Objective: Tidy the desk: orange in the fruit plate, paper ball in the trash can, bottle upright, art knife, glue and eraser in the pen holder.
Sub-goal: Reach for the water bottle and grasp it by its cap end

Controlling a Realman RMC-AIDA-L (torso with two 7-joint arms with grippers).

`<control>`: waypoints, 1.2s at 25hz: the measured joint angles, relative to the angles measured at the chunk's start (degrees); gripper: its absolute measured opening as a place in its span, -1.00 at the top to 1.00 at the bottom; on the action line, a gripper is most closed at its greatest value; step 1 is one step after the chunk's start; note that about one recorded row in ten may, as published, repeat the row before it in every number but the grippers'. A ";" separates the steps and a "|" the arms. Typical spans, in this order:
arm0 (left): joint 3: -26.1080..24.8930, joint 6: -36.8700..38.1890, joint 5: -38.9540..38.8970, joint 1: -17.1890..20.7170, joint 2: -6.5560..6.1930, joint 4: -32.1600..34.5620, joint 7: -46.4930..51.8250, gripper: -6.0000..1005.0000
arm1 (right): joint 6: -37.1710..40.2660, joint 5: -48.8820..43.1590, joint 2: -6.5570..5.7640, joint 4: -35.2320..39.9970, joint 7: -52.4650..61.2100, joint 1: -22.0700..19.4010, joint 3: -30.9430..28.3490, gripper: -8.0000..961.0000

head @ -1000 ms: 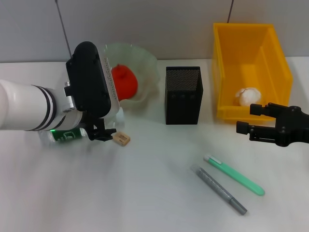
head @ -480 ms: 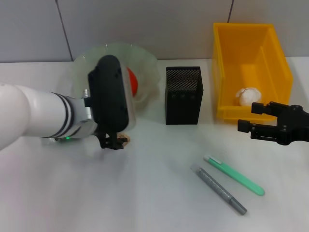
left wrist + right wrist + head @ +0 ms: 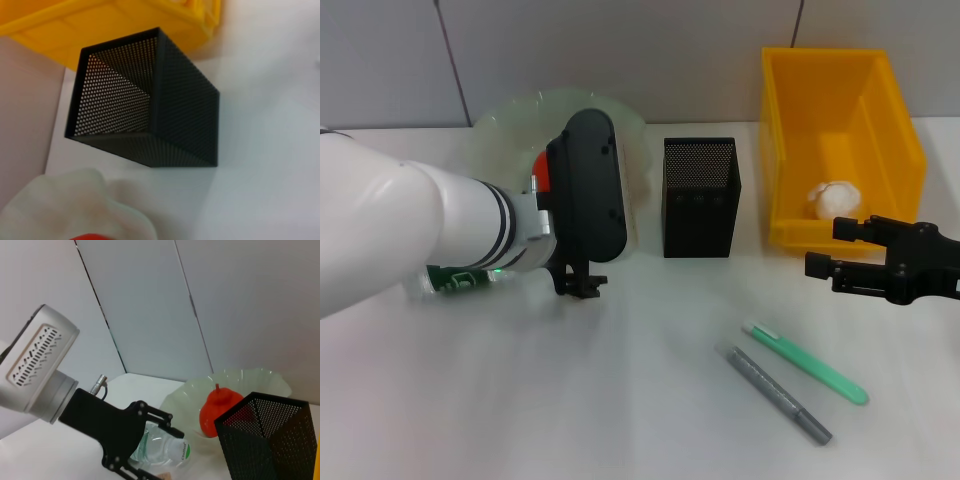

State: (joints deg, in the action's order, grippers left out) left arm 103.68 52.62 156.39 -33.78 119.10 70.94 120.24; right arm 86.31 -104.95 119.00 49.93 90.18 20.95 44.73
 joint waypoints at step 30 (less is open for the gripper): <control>4.50 -10.86 6.57 0.81 0.08 -5.79 6.28 -0.07 | -1.34 -0.11 0.00 -1.88 -0.71 1.14 -0.79 -0.75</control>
State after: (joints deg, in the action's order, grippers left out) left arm 108.19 41.76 162.96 -32.97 119.18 65.15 126.52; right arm 84.97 -105.06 119.00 48.05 89.47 22.09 43.95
